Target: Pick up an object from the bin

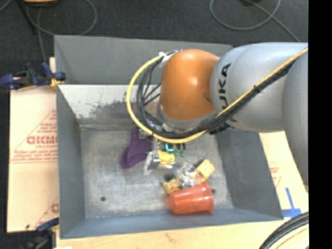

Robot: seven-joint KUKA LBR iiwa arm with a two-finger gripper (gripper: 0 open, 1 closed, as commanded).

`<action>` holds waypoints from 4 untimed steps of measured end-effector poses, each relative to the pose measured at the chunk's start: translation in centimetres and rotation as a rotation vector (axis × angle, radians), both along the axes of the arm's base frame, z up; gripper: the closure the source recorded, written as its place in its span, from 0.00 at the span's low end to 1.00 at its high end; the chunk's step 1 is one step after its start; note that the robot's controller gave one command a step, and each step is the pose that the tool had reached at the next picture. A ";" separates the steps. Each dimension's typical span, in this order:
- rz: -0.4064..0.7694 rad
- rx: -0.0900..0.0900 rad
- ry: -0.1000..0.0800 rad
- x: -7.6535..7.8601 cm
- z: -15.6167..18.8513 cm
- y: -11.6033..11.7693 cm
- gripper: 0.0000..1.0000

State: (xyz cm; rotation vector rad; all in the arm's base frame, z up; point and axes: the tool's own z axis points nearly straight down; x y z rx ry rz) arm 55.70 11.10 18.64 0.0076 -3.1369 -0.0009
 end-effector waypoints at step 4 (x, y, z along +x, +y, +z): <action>0.334 0.002 -0.015 1.3 1.5 4.3 1.00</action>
Offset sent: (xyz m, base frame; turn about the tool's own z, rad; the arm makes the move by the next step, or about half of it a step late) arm 0.0378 -0.0044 -0.1164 -0.0235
